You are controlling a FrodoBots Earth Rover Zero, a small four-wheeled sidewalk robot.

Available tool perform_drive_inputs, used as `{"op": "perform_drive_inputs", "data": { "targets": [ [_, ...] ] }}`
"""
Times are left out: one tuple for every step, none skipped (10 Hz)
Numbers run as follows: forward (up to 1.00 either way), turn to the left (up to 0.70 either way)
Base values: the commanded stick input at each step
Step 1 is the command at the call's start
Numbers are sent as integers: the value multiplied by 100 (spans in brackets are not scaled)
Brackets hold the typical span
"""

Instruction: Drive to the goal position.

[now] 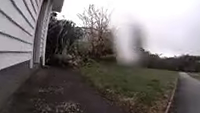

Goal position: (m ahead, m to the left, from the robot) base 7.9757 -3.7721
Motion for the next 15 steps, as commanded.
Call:
{"op": "perform_drive_inputs", "data": {
  "targets": [
    [0, -70],
    [0, -70],
    [0, -70],
    [0, -70],
    [0, -70],
    [0, -70],
    [0, -70],
    [0, -70],
    [0, -70],
    [0, -70],
    [0, -70],
    [0, -70],
    [0, -70],
    [0, -70],
    [0, -70]
  ]
}}
